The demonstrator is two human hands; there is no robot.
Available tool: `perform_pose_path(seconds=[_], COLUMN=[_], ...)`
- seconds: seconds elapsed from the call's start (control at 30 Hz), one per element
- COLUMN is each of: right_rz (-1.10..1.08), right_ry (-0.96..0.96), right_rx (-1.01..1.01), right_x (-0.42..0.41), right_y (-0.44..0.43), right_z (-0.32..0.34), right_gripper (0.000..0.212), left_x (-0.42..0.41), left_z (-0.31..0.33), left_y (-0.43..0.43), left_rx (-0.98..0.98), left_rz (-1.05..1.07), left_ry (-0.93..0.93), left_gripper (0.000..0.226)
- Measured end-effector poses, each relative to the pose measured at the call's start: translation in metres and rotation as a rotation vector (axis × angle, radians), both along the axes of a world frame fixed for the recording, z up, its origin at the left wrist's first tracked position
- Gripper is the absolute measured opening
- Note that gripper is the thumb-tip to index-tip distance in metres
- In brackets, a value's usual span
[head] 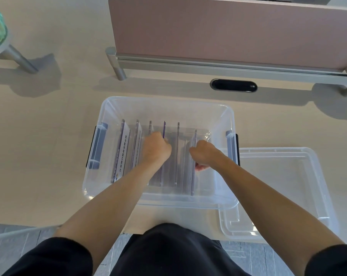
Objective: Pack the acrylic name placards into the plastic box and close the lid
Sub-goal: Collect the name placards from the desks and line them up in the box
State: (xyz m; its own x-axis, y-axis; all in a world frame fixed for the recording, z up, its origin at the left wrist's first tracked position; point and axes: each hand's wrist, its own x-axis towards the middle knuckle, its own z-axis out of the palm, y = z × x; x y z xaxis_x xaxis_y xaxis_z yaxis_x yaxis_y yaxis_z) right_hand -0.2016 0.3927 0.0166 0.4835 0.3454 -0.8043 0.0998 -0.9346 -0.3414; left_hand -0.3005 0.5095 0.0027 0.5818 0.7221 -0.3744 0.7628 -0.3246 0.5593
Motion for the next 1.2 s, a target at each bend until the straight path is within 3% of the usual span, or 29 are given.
perform_pose_path(seconds=[0.07, 0.13, 0.23, 0.3, 0.6, 0.8, 0.93, 1.2], right_rz=[-0.008, -0.029, -0.028, -0.012, -0.016, -0.036, -0.026, -0.020], right_ry=[0.006, -0.010, 0.057, 0.053, 0.060, 0.078, 0.087, 0.085], right_rx=[0.004, 0.035, -0.001, 0.014, 0.092, 0.098, 0.107, 0.100], right_x=[0.000, 0.000, 0.000, 0.002, 0.005, 0.005, 0.006, 0.005], right_y=[0.000, -0.002, -0.001, -0.001, -0.007, -0.006, -0.006, -0.005], right_z=[-0.003, -0.004, -0.003, -0.005, -0.012, -0.015, -0.016, -0.021], right_gripper=[0.020, 0.025, 0.025, 0.022, 0.029, 0.027, 0.026, 0.028], left_x=[0.001, 0.001, 0.006, 0.013, 0.023, 0.024, 0.027, 0.029], left_z=[-0.003, -0.001, 0.000, 0.005, 0.010, 0.014, 0.015, 0.017], left_y=[0.005, 0.008, 0.016, 0.020, 0.013, 0.014, 0.011, 0.006], left_rx=[-0.036, 0.087, 0.327, 0.368, 0.399, 0.223, 0.173, 0.181], left_rz=[0.035, 0.001, -0.170, -0.238, -0.311, -0.278, -0.249, -0.258], left_ry=[-0.024, -0.047, 0.001, 0.025, 0.185, 0.256, 0.302, 0.356], left_gripper=[0.021, 0.029, 0.024, 0.024, 0.034, 0.037, 0.024, 0.024])
